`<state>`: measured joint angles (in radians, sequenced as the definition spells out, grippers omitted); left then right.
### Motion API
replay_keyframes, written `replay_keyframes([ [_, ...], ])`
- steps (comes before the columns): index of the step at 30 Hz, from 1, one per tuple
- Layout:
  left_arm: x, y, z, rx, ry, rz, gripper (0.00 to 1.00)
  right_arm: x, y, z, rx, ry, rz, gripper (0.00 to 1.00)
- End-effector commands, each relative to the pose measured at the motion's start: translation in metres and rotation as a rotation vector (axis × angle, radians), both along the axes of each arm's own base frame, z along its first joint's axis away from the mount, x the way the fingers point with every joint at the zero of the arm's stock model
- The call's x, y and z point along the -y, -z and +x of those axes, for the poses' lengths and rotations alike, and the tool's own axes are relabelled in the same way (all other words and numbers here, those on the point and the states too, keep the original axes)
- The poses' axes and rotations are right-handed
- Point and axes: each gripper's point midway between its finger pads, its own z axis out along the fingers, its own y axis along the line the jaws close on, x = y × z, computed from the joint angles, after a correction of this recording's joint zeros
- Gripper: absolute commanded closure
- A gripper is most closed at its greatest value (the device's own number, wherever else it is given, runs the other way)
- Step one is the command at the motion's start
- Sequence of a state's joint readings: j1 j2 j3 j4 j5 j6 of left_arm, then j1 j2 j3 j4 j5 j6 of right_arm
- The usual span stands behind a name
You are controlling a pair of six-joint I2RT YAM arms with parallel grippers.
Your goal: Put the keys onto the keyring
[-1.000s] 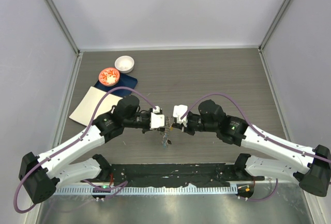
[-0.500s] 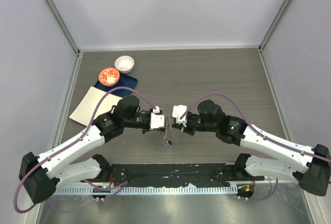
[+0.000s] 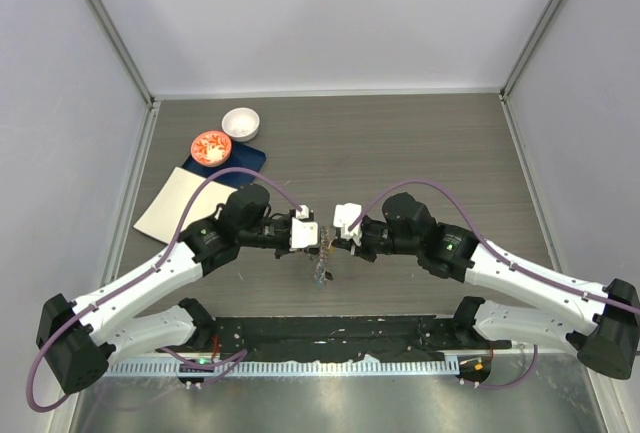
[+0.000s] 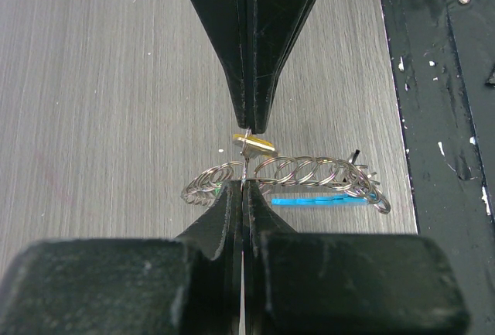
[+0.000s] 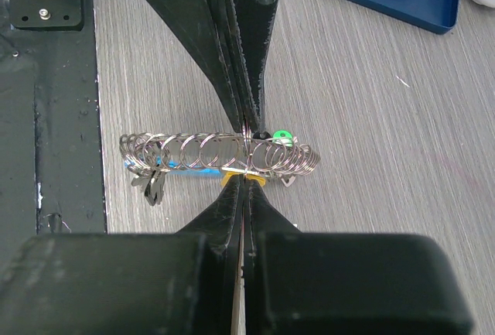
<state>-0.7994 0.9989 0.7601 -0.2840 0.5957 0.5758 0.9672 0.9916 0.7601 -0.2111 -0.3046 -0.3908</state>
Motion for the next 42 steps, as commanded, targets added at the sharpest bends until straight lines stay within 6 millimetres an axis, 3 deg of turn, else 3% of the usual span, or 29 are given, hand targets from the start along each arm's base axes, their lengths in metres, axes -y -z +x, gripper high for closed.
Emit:
replay_keyframes([
  [1, 0.008, -0.022, 0.002, 0.052, 0.018, -0.072, 1.00, -0.004, -0.028, -0.002, 0.054, -0.022, 0.067, 0.99],
  [42, 0.012, -0.025, -0.012, 0.018, 0.092, -0.091, 1.00, -0.010, -0.023, -0.001, 0.054, -0.042, 0.041, 0.99],
])
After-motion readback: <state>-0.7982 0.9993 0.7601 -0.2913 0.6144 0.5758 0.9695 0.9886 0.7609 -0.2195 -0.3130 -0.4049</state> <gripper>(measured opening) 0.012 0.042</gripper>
